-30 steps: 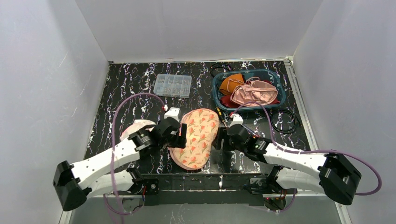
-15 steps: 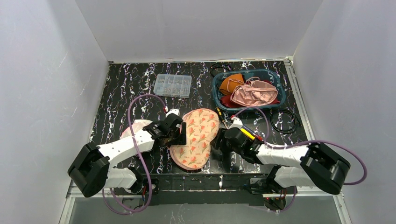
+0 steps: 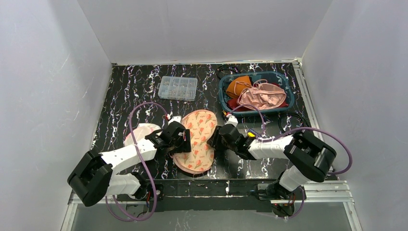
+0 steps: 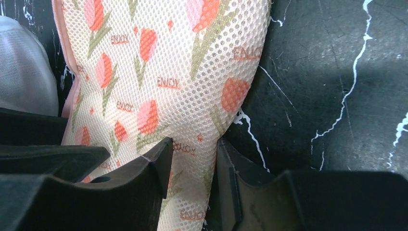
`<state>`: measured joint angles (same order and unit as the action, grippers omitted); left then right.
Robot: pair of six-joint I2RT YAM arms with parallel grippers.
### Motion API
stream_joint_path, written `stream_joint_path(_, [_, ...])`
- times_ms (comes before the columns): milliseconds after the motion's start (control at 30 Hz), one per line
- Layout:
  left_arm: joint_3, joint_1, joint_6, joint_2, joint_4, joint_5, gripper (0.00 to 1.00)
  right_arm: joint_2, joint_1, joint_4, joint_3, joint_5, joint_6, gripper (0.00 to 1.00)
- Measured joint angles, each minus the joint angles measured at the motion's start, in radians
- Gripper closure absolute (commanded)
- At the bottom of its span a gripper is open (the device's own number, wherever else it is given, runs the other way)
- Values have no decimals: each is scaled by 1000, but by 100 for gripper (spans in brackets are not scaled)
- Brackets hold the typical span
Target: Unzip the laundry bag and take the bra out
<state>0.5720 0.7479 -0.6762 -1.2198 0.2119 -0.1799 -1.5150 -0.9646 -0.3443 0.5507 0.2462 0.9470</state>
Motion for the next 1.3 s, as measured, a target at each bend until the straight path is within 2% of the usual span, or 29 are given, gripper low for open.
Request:
stream_joint_path(133, [-24,0,-8,1,-33,42,36,-12,0,-3,8,-7,-16,54])
stream_joint_path(267, [-51,0,-36,12,-79,83,44,-26,0,72,64,-13,-95,51])
stream_joint_path(433, [-60,0,-81,14,-101,103,47,-67,0,237,190,0,-253,41])
stream_joint_path(600, [-62,0,-123,33,-90,78,45,-77,0,393,315,32,-373,26])
stream_joint_path(767, [-20,0,-140,72,15,0,35,-13,0,516,371,52,-433,23])
stream_joint_path(1000, [35,0,-140,156,136,-51,31,195,-1,581,340,-44,-450,30])
stream_joint_path(1133, [54,0,-139,246,207,-48,31,278,-27,545,201,-102,-427,31])
stream_joint_path(1300, [101,0,-135,359,305,-48,28,282,-62,507,41,-96,-362,27])
